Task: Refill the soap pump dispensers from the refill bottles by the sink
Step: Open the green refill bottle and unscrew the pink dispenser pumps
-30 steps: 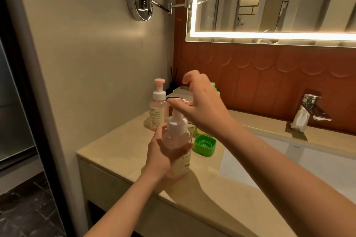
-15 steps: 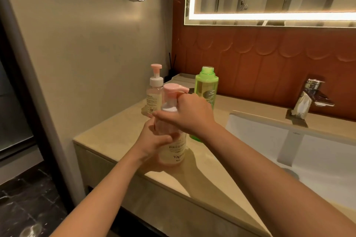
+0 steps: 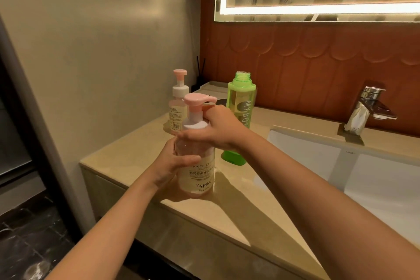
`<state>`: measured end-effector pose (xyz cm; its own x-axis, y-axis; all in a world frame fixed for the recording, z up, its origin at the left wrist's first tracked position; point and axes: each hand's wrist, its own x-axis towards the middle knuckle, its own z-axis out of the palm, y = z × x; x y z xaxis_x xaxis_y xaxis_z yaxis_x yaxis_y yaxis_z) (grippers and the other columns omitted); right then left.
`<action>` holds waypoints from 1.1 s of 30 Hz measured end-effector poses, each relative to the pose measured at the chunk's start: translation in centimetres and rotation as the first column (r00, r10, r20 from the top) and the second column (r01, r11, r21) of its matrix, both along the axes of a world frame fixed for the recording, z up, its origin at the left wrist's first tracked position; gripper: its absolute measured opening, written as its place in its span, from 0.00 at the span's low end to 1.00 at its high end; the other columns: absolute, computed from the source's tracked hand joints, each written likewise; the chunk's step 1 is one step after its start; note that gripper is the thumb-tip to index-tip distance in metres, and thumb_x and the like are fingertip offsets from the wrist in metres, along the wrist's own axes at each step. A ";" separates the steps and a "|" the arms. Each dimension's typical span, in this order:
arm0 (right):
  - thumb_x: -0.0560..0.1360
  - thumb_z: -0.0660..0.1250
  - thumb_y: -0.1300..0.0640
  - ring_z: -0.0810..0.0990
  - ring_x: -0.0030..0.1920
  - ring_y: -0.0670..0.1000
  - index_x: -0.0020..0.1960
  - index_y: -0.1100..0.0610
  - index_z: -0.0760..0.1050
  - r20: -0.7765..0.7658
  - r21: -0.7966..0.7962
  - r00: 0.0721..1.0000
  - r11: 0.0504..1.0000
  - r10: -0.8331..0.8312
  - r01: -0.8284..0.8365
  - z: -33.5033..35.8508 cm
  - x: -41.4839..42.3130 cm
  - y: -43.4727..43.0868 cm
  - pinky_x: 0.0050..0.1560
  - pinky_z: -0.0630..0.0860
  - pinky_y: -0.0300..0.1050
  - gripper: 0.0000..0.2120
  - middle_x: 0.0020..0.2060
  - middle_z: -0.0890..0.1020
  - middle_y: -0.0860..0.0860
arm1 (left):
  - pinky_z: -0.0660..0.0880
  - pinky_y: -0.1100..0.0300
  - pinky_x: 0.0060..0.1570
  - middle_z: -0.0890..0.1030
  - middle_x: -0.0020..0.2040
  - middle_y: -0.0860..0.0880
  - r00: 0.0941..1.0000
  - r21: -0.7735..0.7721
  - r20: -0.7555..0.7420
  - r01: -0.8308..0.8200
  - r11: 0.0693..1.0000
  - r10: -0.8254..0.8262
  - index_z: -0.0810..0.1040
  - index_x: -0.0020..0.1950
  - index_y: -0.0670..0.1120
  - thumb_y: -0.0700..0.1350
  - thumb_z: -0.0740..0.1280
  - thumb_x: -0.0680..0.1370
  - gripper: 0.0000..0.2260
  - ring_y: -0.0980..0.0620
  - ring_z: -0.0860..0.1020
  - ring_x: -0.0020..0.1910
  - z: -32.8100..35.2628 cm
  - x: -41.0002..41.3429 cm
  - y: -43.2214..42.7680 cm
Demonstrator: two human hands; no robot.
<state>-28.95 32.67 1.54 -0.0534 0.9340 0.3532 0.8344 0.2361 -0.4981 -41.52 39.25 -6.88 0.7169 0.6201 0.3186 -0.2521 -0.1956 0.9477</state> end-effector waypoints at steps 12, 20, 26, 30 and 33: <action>0.64 0.75 0.45 0.72 0.38 0.38 0.47 0.51 0.75 -0.131 0.189 0.983 0.970 -0.132 0.155 -0.5 -1.0 -2.3 0.36 0.67 0.30 0.17 0.37 0.74 0.40 | 0.76 0.66 0.46 0.84 0.44 0.54 0.999 0.038 0.017 -0.042 0.998 0.041 0.71 0.55 0.43 0.57 0.80 0.50 0.40 0.57 0.81 0.48 -0.7 0.3 0.0; 0.70 0.71 0.62 0.78 0.56 0.43 0.65 0.51 0.70 -0.412 -0.110 0.902 0.975 0.130 -0.191 0.8 0.5 -3.5 0.53 0.75 0.35 0.25 0.57 0.79 0.46 | 0.76 0.50 0.57 0.80 0.55 0.43 0.997 0.005 0.020 -0.074 0.997 0.073 0.71 0.62 0.45 0.48 0.77 0.53 0.38 0.44 0.78 0.57 -0.6 0.4 -0.2; 0.63 0.75 0.42 0.72 0.53 0.47 0.62 0.51 0.69 -0.131 0.120 0.968 0.966 -0.212 0.228 -1.0 -2.1 -1.8 0.52 0.71 0.40 0.32 0.53 0.74 0.48 | 0.78 0.63 0.45 0.84 0.45 0.51 0.998 0.031 0.028 -0.064 0.997 0.063 0.73 0.56 0.46 0.42 0.73 0.58 0.27 0.53 0.81 0.50 -0.9 0.6 -0.4; 0.67 0.75 0.52 0.75 0.49 0.45 0.59 0.54 0.73 -0.154 0.123 0.974 0.975 -0.167 0.186 -0.4 -1.8 -2.0 0.43 0.71 0.33 0.22 0.52 0.79 0.49 | 0.78 0.63 0.43 0.83 0.43 0.51 0.995 0.000 0.035 -0.089 0.996 0.089 0.73 0.55 0.44 0.44 0.72 0.53 0.31 0.53 0.82 0.46 -1.1 0.5 -0.1; 0.69 0.72 0.62 0.77 0.54 0.47 0.63 0.53 0.70 -0.327 -0.087 0.945 0.994 0.028 -0.059 0.8 -0.4 -2.9 0.52 0.75 0.38 0.24 0.56 0.78 0.49 | 0.77 0.63 0.45 0.83 0.48 0.49 0.996 -0.007 0.060 -0.064 0.998 0.064 0.72 0.59 0.46 0.44 0.72 0.54 0.33 0.52 0.81 0.50 -1.0 0.5 -0.3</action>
